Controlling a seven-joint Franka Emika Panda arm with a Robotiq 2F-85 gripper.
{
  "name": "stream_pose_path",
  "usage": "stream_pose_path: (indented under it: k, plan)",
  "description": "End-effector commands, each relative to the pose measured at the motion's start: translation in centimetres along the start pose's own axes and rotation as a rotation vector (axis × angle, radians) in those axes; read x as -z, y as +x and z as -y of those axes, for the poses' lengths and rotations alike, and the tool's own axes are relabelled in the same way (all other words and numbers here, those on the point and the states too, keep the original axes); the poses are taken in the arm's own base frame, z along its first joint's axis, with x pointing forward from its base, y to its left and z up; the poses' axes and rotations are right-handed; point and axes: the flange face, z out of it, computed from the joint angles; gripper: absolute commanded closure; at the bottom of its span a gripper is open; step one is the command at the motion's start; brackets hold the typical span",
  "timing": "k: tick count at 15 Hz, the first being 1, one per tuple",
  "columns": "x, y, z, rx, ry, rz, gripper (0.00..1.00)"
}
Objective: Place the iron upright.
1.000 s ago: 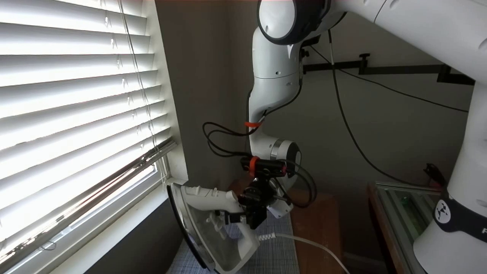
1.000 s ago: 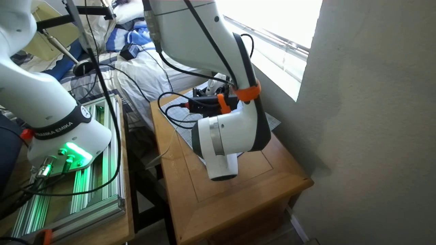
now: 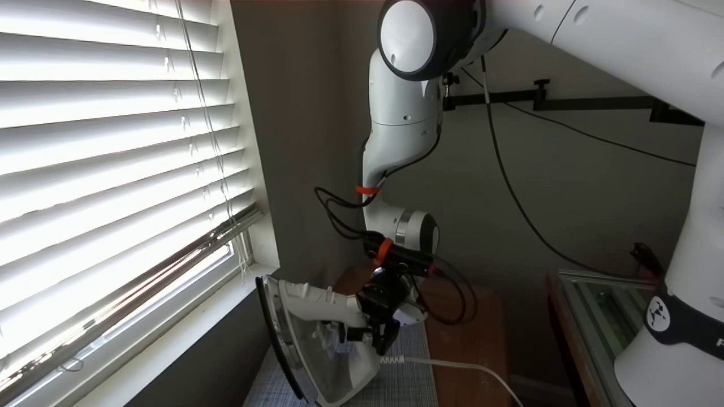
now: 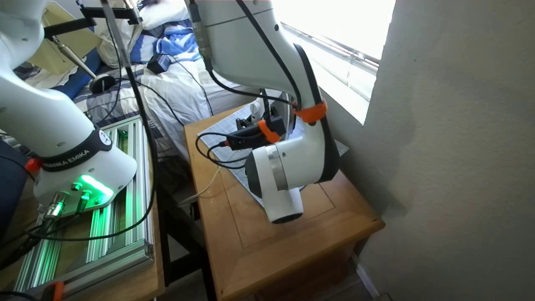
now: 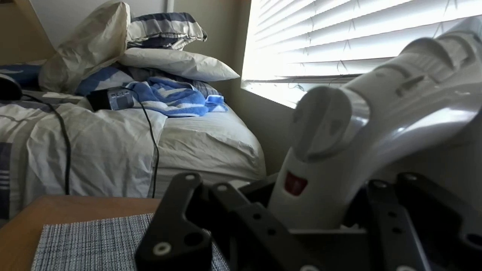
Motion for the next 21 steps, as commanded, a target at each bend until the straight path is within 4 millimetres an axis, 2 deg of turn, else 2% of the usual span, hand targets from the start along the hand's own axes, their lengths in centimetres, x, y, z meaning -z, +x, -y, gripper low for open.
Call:
stream_pose_path:
  k: [1, 7, 16, 21]
  plan:
    - [0.7, -0.3, 0.6, 0.068, -0.036, 0.062, 1.00]
    - [1.5, 0.7, 0.1, 0.087, -0.072, 0.070, 1.00]
    - [3.3, 3.4, -1.3, 0.122, -0.136, 0.143, 1.00]
    - [4.0, 4.1, -1.4, 0.133, -0.180, 0.145, 1.00]
